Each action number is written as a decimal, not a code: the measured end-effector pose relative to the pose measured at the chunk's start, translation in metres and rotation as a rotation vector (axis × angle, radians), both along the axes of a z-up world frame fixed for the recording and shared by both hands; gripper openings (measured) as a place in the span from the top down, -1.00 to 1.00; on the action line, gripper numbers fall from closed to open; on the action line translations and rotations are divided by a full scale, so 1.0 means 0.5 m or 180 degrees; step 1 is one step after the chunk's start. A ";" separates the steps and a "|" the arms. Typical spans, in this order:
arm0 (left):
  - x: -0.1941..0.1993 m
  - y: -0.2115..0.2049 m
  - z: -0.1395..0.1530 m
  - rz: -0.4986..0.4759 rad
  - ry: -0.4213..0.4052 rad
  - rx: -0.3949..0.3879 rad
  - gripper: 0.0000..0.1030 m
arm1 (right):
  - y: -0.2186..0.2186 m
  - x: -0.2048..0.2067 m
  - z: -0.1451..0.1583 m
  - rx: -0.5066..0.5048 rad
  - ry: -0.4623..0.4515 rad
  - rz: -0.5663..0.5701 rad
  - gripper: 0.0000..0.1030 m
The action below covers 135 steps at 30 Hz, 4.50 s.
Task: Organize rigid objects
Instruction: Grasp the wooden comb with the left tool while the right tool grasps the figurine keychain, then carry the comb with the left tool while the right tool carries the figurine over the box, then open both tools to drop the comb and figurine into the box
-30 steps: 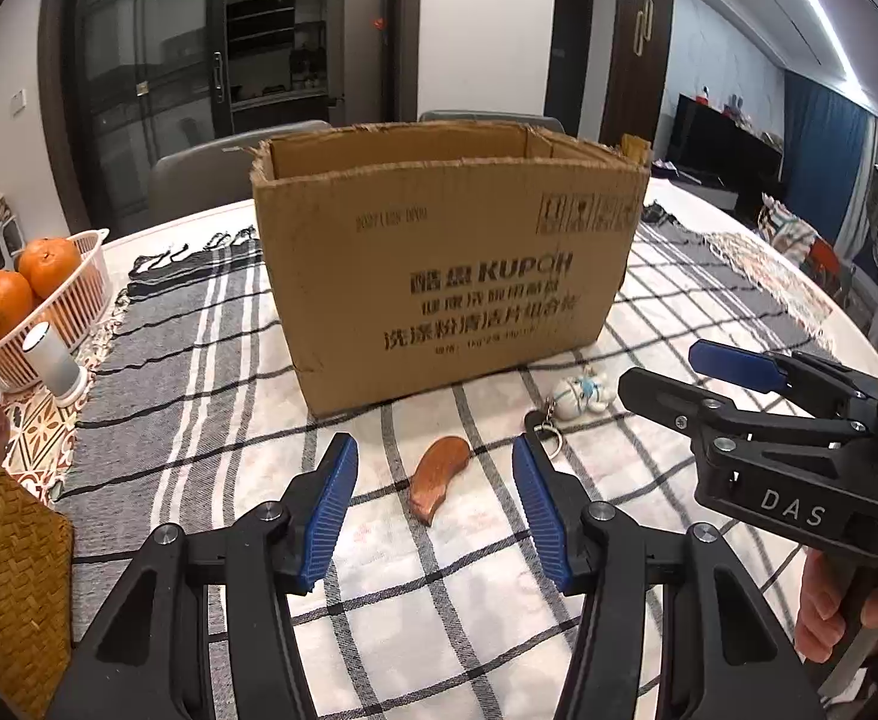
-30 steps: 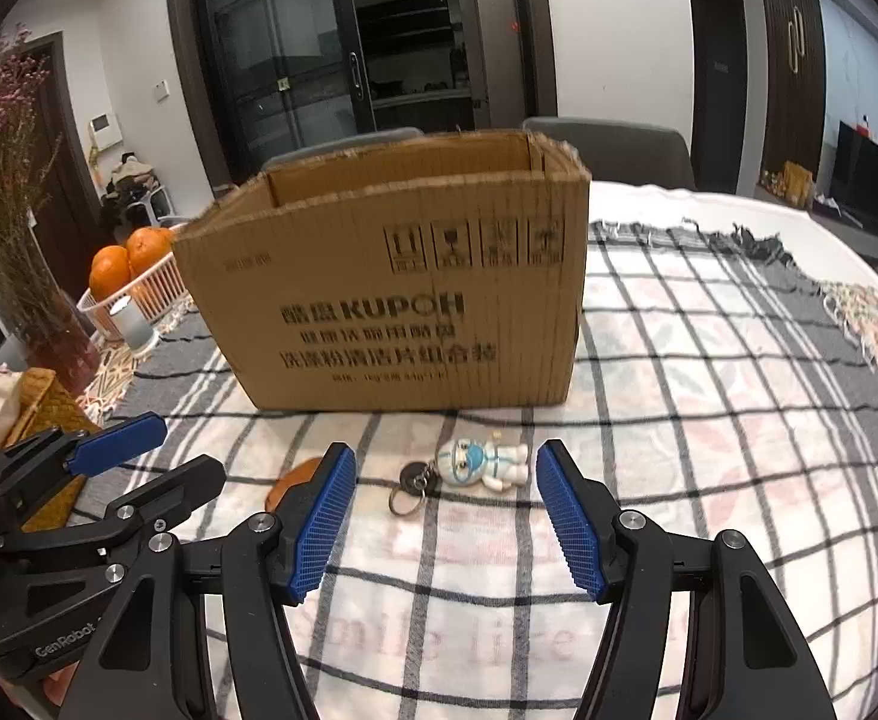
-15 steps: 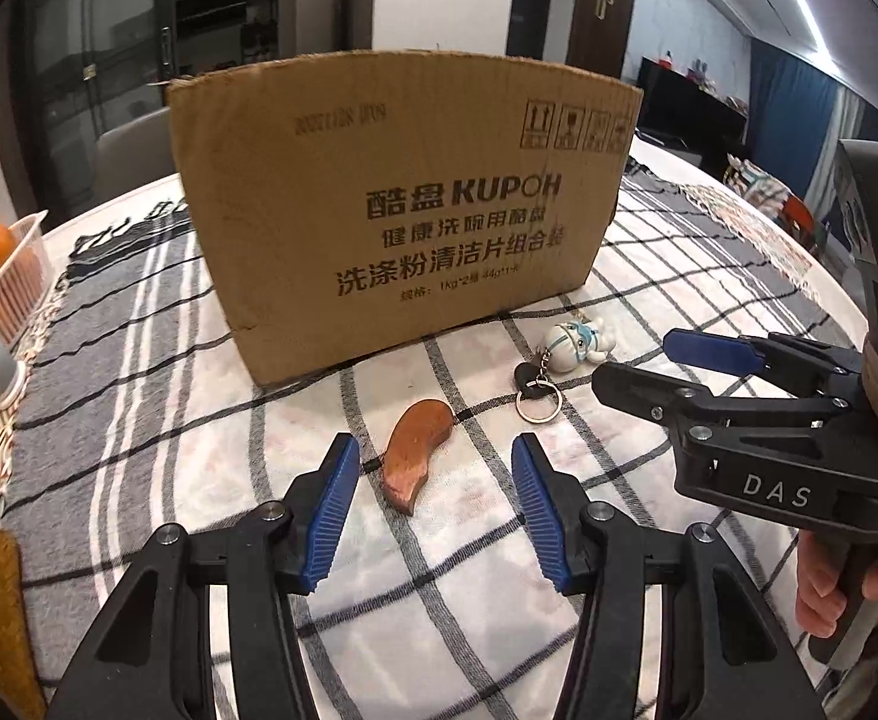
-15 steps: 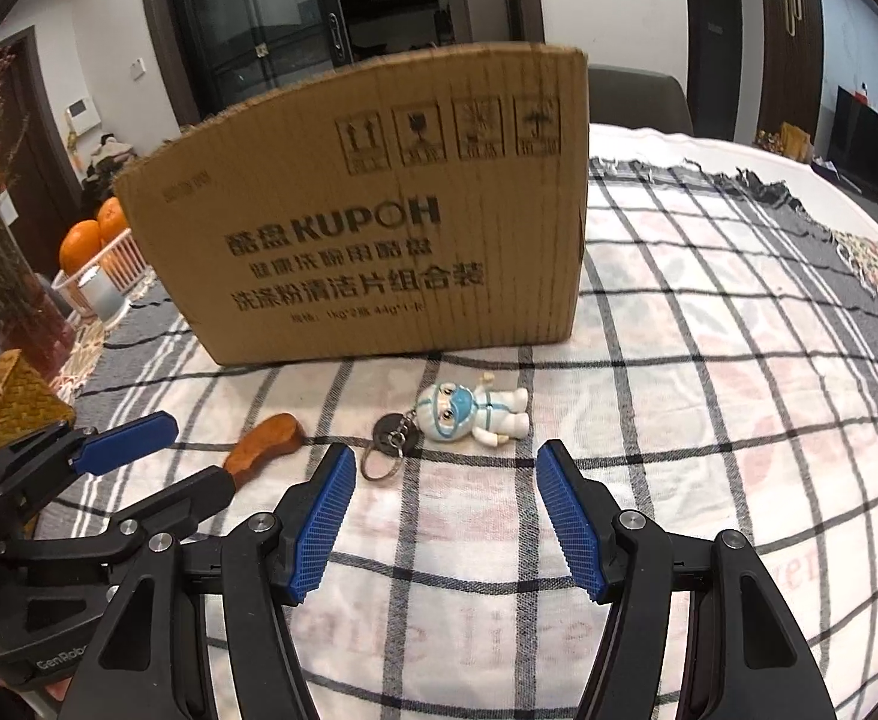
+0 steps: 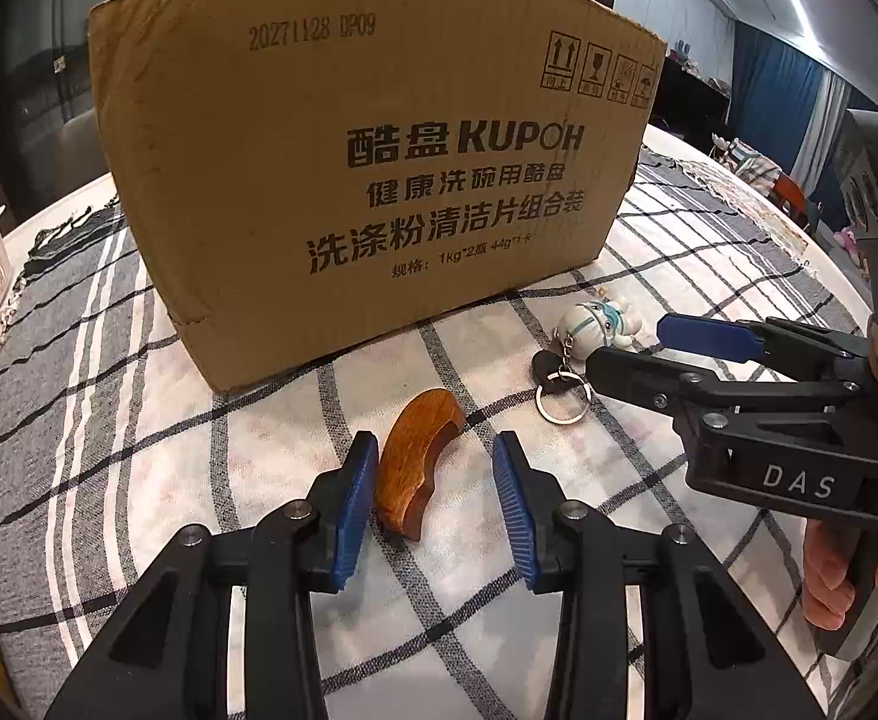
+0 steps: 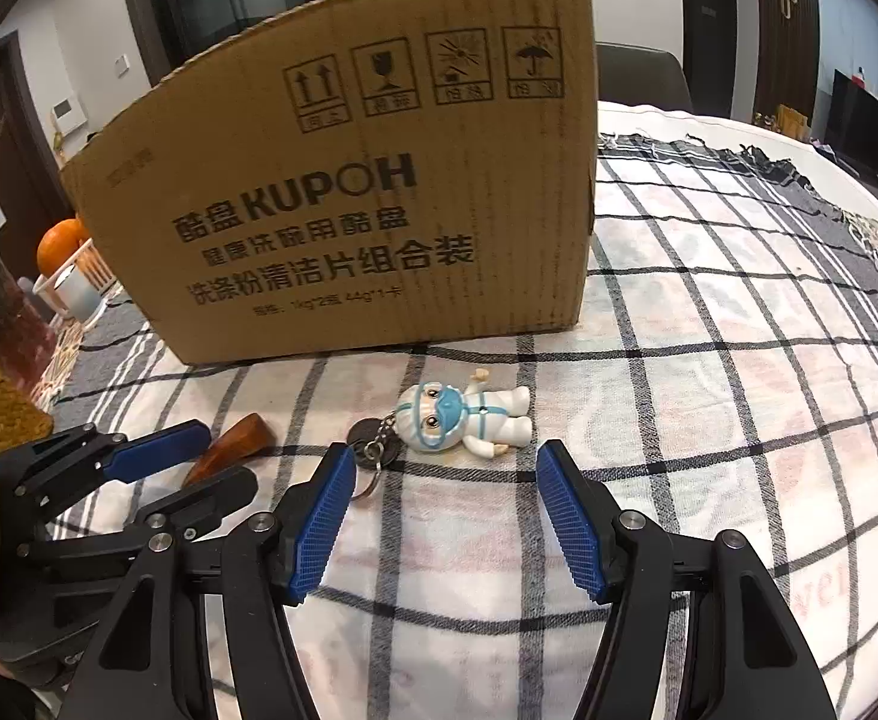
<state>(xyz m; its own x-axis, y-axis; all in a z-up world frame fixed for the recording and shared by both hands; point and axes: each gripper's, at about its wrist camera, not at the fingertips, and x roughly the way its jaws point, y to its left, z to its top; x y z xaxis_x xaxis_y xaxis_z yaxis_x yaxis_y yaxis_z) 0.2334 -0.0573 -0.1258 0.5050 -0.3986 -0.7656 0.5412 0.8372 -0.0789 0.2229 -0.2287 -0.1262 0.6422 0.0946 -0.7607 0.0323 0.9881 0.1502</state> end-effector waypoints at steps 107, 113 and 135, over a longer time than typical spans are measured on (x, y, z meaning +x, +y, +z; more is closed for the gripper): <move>0.000 0.035 0.387 0.0739 -0.1234 -0.0717 0.45 | 0.023 0.009 0.350 -0.0046 -0.1206 0.0171 -0.05; 0.040 0.026 0.409 0.0758 -0.1197 -0.0712 0.45 | 0.015 0.048 0.373 -0.0030 -0.1214 0.0171 -0.05; 0.226 -0.004 0.358 0.0998 -0.0308 -0.0311 0.45 | -0.020 0.245 0.327 0.0056 -0.0387 0.0214 -0.05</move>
<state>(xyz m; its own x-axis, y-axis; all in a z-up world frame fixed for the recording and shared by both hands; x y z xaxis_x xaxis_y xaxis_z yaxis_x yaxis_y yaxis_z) 0.3463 -0.0591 0.0532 0.6831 -0.2817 -0.6739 0.2677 0.9550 -0.1279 0.3452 -0.2386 0.0373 0.7213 0.1531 -0.6755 -0.0533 0.9846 0.1663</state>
